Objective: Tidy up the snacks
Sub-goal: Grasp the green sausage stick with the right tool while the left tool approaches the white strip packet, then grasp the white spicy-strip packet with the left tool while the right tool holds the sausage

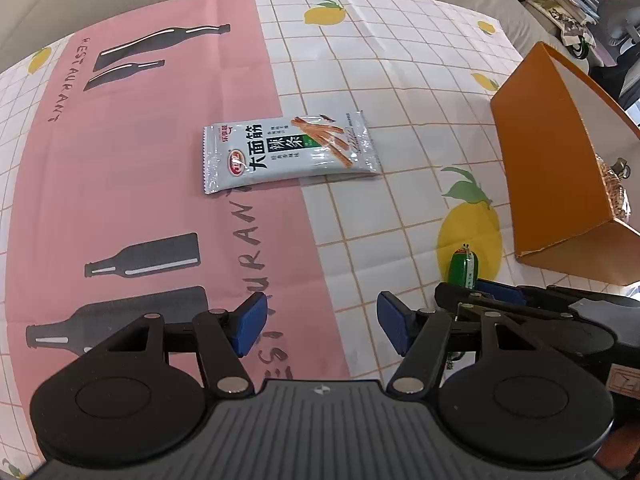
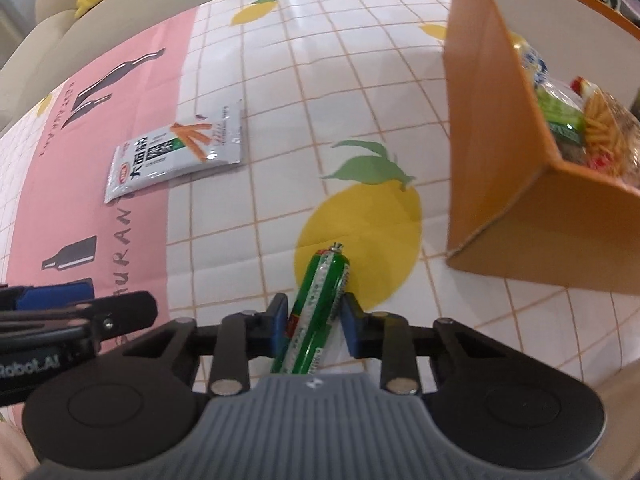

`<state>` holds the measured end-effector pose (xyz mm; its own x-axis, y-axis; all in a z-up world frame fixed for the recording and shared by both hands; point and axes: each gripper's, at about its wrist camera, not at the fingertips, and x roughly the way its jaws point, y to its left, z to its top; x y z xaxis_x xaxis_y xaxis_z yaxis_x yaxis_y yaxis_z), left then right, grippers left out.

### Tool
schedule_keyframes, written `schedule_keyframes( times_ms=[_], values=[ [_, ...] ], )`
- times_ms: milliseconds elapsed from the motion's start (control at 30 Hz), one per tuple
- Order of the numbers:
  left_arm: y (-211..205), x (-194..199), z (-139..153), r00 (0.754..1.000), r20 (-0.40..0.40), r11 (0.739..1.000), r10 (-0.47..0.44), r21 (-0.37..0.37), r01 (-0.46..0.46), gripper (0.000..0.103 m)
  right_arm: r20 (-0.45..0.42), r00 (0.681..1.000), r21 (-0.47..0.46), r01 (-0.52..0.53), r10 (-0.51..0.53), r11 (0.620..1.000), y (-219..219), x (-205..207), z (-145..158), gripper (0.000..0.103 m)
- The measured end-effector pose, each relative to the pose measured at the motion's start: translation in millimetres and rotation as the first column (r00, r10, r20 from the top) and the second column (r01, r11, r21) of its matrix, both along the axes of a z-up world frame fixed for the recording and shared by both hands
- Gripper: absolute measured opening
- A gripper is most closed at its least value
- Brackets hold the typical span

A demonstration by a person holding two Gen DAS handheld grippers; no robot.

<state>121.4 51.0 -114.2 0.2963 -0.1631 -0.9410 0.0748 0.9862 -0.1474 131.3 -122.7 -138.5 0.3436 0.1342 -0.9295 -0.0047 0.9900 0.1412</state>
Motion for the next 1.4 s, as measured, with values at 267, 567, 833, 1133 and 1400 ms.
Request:
schedule_keyframes(
  times_ms=[267, 567, 833, 1133, 1400],
  values=[
    [7.2, 10.5, -4.0, 0.999, 0.032, 0.999, -0.031, 0.031, 0.030, 0.074, 0.017, 0.998, 0.006, -0.057, 0.057, 0.998, 12.9, 1.9, 3.7, 0.024],
    [17.6, 48.8, 1.6, 0.987, 0.122, 0.994, -0.105, 0.026, 0.102, 0.080, 0.076, 0.987, -0.003, -0.143, 0.143, 0.990, 17.4, 33.5, 12.5, 0.024],
    [11.1, 90.3, -16.2, 0.962, 0.141, 0.972, -0.235, 0.059, 0.228, 0.080, 0.086, 0.981, -0.020, -0.173, 0.174, 0.985, 20.9, 66.9, 7.8, 0.024],
    [-7.2, 114.2, -28.1, 0.875, 0.111, 0.877, -0.471, 0.163, 0.452, 0.087, 0.073, 0.980, -0.012, -0.186, 0.186, 0.983, 23.3, 73.3, 4.2, 0.023],
    [-7.8, 133.7, -33.3, 0.880, 0.042, 0.881, -0.473, 0.052, 0.471, 0.089, 0.057, 0.978, -0.006, -0.199, 0.199, 0.980, 23.8, 73.7, -1.9, 0.023]
  ],
)
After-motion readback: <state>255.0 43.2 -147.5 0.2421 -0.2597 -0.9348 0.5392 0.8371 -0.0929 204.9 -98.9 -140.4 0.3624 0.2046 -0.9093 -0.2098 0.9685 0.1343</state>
